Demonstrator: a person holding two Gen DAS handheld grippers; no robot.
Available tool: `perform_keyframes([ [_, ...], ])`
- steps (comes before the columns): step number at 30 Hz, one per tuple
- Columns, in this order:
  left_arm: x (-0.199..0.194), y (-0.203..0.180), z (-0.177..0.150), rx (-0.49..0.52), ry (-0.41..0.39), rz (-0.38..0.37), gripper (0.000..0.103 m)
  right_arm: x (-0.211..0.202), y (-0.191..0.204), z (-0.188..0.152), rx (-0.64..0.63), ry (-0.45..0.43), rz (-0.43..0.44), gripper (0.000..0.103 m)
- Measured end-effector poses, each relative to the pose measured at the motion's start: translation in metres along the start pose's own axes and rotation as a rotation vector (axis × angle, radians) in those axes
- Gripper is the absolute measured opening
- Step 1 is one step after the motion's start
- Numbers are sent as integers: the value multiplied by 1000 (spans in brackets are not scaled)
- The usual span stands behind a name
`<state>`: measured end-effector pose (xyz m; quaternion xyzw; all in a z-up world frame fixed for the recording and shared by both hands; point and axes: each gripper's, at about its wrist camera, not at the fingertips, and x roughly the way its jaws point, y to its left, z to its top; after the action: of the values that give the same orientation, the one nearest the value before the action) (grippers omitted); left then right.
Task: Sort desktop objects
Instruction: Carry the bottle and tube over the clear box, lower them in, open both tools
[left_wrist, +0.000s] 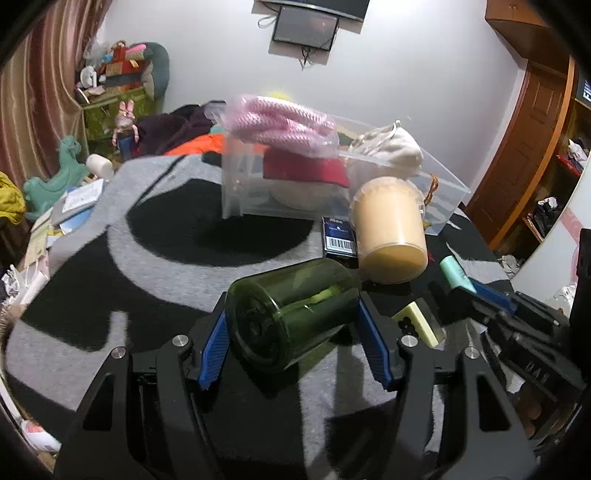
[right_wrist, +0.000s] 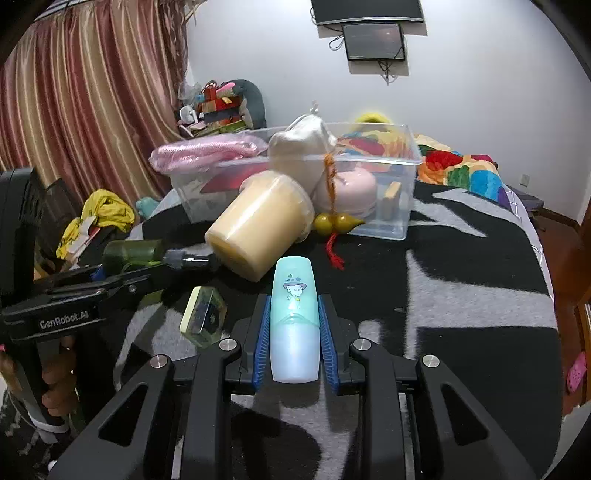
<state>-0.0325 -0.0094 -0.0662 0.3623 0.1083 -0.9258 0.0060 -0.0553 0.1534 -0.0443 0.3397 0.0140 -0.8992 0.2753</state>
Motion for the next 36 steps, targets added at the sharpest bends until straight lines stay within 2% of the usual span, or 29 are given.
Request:
perform_keyframes([
  [9,-21,-9,6,47,-65,5,63,-13,-14,12,34,-34,-28,23],
  [19,-32,-7,21,35,-86,-24,63,-34,-33,29,63,-95,-75,23],
  [23,-35,-5,31,19,-101,-30,63,-39,-37,34,53,-111,-109,23],
  [36,-46,-6,70,25,-183,-22,63,-38,-35,59,-13,-128,-126,23],
])
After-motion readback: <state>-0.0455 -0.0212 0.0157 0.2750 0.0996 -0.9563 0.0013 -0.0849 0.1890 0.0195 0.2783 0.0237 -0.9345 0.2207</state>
